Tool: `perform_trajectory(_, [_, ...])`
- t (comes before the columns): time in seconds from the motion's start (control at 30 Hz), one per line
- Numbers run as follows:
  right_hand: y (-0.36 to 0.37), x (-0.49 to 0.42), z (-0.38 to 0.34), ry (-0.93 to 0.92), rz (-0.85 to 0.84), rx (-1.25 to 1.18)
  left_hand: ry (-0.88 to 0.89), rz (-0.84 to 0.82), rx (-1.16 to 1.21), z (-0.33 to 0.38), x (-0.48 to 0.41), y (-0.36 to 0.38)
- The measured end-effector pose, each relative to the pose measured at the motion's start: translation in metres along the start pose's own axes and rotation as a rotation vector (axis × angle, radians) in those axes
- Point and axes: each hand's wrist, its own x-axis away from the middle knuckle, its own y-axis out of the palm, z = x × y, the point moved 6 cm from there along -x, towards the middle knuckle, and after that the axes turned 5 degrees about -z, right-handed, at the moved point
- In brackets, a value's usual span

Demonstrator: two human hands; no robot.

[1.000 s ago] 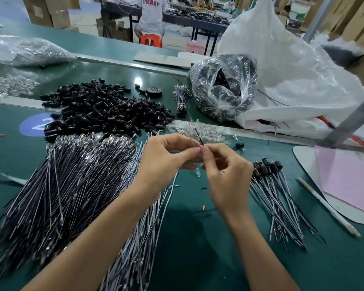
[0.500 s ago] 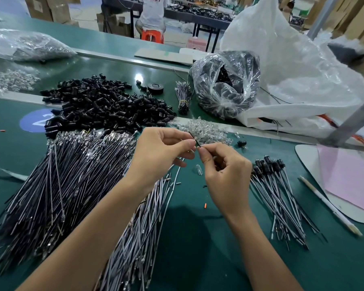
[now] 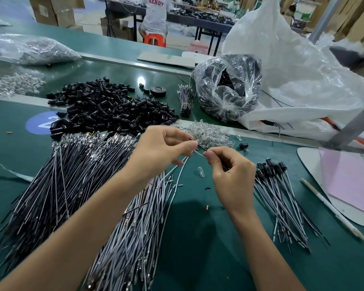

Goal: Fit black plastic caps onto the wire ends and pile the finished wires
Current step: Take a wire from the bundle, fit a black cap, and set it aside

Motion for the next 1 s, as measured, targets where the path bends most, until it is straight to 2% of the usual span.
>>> perform_trajectory(0.03, [-0.002,-0.001,0.002,0.009,0.023,0.004,0.016,0.023,-0.163,0.0,-0.006,-0.01])
perform_trajectory(0.13, [-0.008,-0.001,0.005,0.027,0.092,-0.006,0.109,0.206,-0.956,0.009,-0.03,-0.046])
perform_trajectory(0.2, [-0.009,-0.001,0.006,0.029,0.113,-0.012,0.087,0.229,-1.191,0.005,-0.048,-0.061])
perform_trajectory(0.37, [-0.009,0.0,0.006,0.018,0.117,0.01,-0.001,0.075,-1.249,-0.019,-0.081,-0.069])
perform_trajectory(0.6, [-0.008,0.0,0.005,0.003,0.116,0.006,-0.009,0.031,-1.345,-0.03,-0.101,-0.07])
perform_trajectory(0.7, [-0.008,0.0,0.005,0.005,0.108,-0.005,0.05,0.033,-1.421,-0.023,-0.099,-0.068])
perform_trajectory(0.77, [-0.009,0.0,0.004,0.0,0.113,-0.014,0.163,0.139,-1.325,-0.005,-0.09,-0.064])
perform_trajectory(0.83, [-0.011,0.0,0.003,-0.003,0.117,-0.026,0.218,0.204,-1.004,0.011,-0.074,-0.059])
perform_trajectory(0.93, [-0.013,0.001,0.0,-0.019,0.118,-0.038,0.11,0.062,-0.374,0.012,-0.041,-0.039])
perform_trajectory(1.0, [-0.014,0.001,-0.003,-0.043,0.113,-0.04,0.058,0.009,-0.13,0.007,-0.018,-0.027])
